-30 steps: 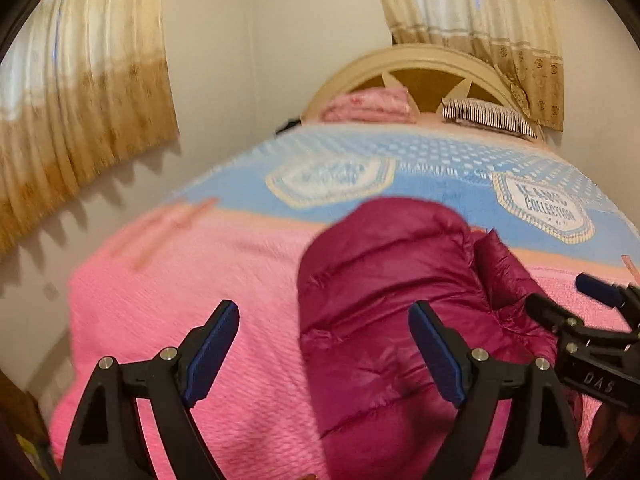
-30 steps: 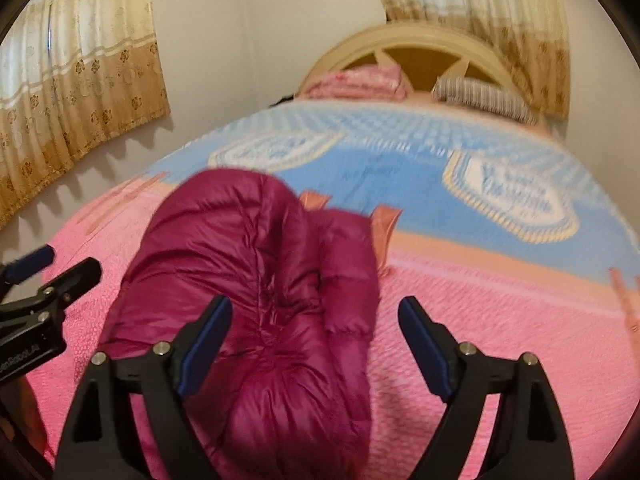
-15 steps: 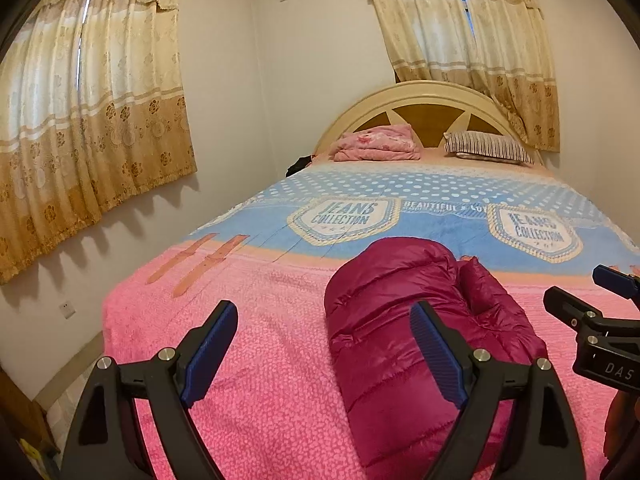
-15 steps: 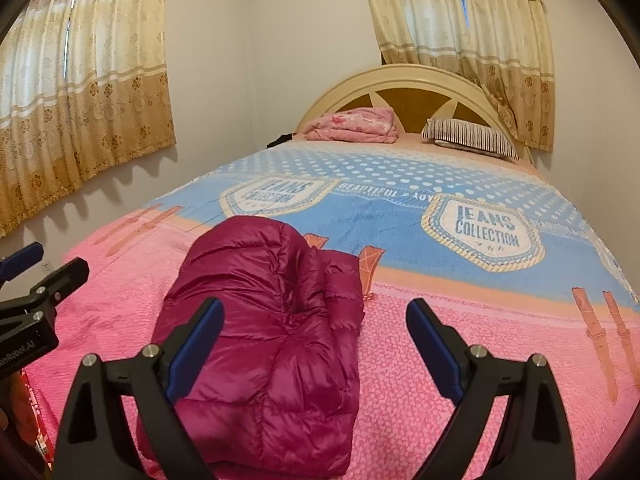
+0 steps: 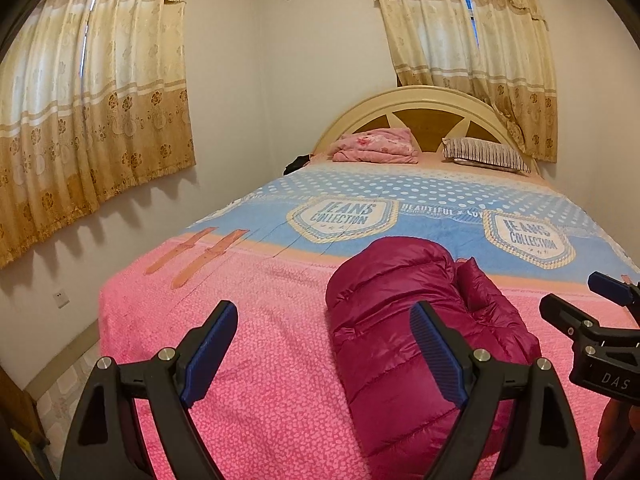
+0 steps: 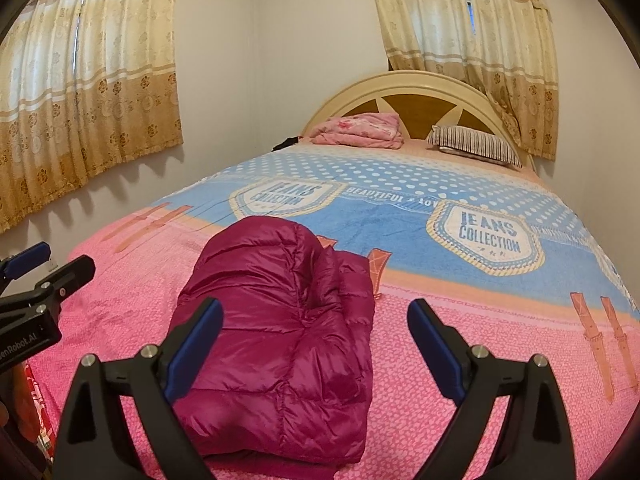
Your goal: Fold large clothes
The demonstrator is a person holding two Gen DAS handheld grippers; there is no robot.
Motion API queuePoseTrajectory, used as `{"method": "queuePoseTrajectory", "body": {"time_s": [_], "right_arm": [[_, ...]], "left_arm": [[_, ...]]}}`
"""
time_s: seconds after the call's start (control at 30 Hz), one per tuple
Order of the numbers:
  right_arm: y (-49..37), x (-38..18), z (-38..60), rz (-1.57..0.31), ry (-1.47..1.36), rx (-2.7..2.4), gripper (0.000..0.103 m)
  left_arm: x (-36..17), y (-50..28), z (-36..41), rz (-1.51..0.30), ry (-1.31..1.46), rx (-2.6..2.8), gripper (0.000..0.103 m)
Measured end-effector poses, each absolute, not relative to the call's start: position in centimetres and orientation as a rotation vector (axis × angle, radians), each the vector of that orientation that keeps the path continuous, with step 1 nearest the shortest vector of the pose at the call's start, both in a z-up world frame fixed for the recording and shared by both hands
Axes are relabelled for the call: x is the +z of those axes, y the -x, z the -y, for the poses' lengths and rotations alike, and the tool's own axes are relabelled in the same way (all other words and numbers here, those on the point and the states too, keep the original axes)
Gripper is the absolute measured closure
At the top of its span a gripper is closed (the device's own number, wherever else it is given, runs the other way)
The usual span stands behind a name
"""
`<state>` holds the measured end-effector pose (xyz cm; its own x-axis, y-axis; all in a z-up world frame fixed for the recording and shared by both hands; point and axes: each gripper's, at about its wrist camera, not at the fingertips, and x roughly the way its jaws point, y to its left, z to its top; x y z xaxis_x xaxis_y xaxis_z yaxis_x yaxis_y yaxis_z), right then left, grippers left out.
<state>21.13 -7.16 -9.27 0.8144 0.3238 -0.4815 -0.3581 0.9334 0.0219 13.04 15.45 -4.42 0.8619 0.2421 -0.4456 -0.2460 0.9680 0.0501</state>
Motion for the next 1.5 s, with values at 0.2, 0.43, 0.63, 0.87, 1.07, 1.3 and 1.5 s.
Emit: {"method": "queuePoseTrajectory", "body": {"time_s": [0.2,0.43,0.63,0.87,1.07,1.3,1.5], "right_arm": [[-21.0,-9.2,7.6,-0.494,0.062,0.363,0.007],[-20.8,-9.1,7.9,-0.491,0.063,0.36,0.007],[-20.7,-9.0,7.8,-0.487,0.07,0.365,0.007],[-20.5,-8.7,7.7,-0.475,0.076,0.367,0.007],[-20.5,-8.2,7.7,-0.458,0.069,0.364,0.007],[-20.3,-7.6,7.6,-0.441,0.069,0.368,0.007],[-20.0,-7.5,7.5,-0.428,0.068,0.372,0.006]], "left_arm": [[-4.3,-12.8,-15.3,-0.46,0.004,0.248,0.015],[-4.4,-13.0,-15.2,-0.459,-0.004,0.25,0.014],[-4.6,-13.0,-15.2,-0.459,-0.008,0.263,0.014],[-4.7,-13.0,-15.4,-0.458,0.0,0.271,0.014],[-4.6,-13.0,-15.5,-0.458,0.001,0.261,0.014],[-4.4,-13.0,-15.6,-0.466,0.009,0.257,0.014],[-4.5,-13.1,-16.0,-0.479,0.025,0.257,0.014]]}}
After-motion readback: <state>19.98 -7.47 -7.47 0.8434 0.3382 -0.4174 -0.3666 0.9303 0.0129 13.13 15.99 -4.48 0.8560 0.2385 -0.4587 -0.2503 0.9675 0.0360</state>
